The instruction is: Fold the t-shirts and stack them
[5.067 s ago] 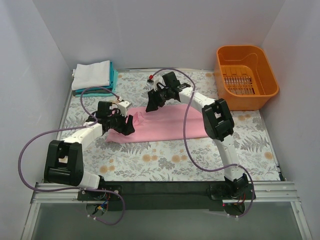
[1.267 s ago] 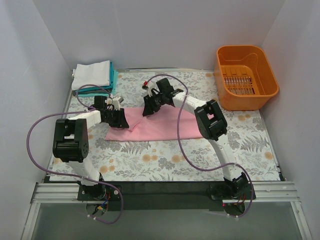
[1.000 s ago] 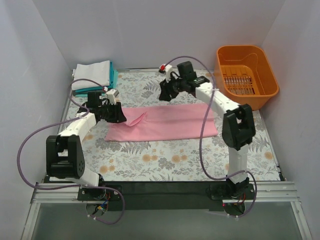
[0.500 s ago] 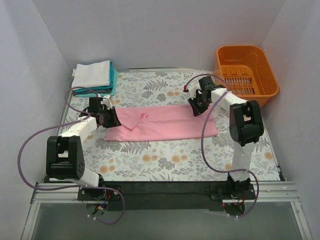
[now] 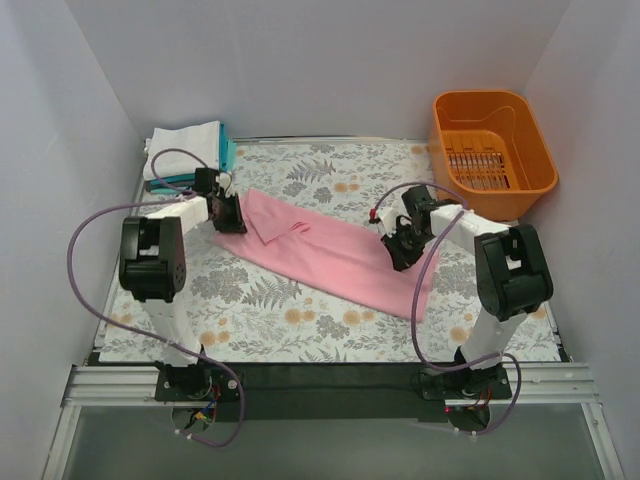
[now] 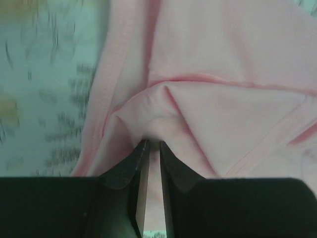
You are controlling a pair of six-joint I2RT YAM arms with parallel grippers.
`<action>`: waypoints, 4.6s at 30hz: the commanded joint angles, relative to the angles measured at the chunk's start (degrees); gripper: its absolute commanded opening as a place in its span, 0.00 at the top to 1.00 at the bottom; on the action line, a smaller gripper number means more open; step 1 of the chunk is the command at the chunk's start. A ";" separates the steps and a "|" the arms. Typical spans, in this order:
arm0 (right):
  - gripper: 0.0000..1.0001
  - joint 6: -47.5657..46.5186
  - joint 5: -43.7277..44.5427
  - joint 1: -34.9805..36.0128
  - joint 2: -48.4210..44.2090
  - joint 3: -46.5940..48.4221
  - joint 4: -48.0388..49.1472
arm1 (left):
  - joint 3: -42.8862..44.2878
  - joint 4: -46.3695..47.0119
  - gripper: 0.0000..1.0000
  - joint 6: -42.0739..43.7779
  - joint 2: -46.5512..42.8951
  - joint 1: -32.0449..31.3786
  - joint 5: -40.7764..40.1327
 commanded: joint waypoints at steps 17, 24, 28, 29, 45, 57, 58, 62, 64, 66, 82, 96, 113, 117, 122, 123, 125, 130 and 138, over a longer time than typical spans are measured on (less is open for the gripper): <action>0.80 1.72 -14.05 10.63 -12.57 -0.89 -9.01 | 31.89 -0.54 0.76 5.13 8.08 -5.16 5.58; 0.82 2.51 -11.77 10.63 -7.38 -3.79 -3.04 | 17.55 1.04 0.82 2.05 3.58 -5.78 2.33; 0.83 2.33 -12.99 10.71 -6.23 -6.16 -2.24 | 16.04 1.40 0.82 3.01 6.39 -5.78 2.59; 0.83 2.07 -13.52 10.80 -6.14 -7.30 -2.15 | 16.39 1.40 0.82 3.36 7.18 -5.87 2.07; 0.82 14.01 -23.01 15.20 6.06 -3.02 8.22 | 49.13 -1.59 0.85 7.31 36.70 -6.66 -0.22; 0.65 15.25 -26.28 15.64 -3.31 4.20 7.78 | 49.89 5.88 0.61 6.70 26.55 -6.83 8.92; 0.66 14.82 -25.49 15.64 -4.03 3.85 7.69 | 48.84 5.88 0.60 6.18 24.96 -6.83 8.75; 0.72 12.27 -22.05 15.64 -4.74 1.57 7.34 | 40.23 5.62 0.62 4.78 17.31 -6.75 9.62; 0.75 11.39 -21.96 15.99 -3.42 0.08 7.43 | 33.29 5.70 0.65 3.81 14.50 -6.92 11.29; 0.77 10.68 -21.70 16.43 -1.50 -0.97 7.69 | 26.46 5.62 0.69 1.96 11.07 -6.92 14.26; 0.74 14.90 -24.68 22.40 3.87 -6.87 14.64 | 12.16 4.48 0.84 3.44 14.91 -9.73 20.52; 0.68 12.01 -24.96 22.40 -16.32 -7.30 11.47 | -7.47 2.80 0.80 9.85 -15.73 -9.82 37.92; 0.43 -27.02 -7.73 29.95 -35.59 -32.79 32.20 | -39.77 7.19 0.52 55.92 -48.63 -21.76 29.41; 0.47 -29.31 -6.93 33.30 -34.27 -35.17 34.32 | -40.38 9.66 0.56 57.32 -45.46 -25.64 27.29; 0.53 -30.54 -6.85 34.62 -32.34 -37.45 34.32 | -41.52 9.75 0.60 59.61 -43.44 -27.13 27.55; 0.55 -30.45 -6.85 34.71 -32.25 -37.72 34.32 | -41.96 9.75 0.61 60.22 -43.44 -27.66 27.12; 0.56 -30.19 -6.76 35.06 -31.55 -38.25 34.32 | -43.37 9.75 0.63 60.66 -42.91 -28.19 26.24; 0.63 -29.31 -5.44 35.24 -28.04 -38.60 34.32 | -44.87 9.75 0.65 62.42 -38.26 -28.98 22.64; 0.96 -27.21 -1.67 36.46 -24.78 -36.67 35.73 | -44.60 8.96 0.76 64.00 -36.50 -29.42 21.40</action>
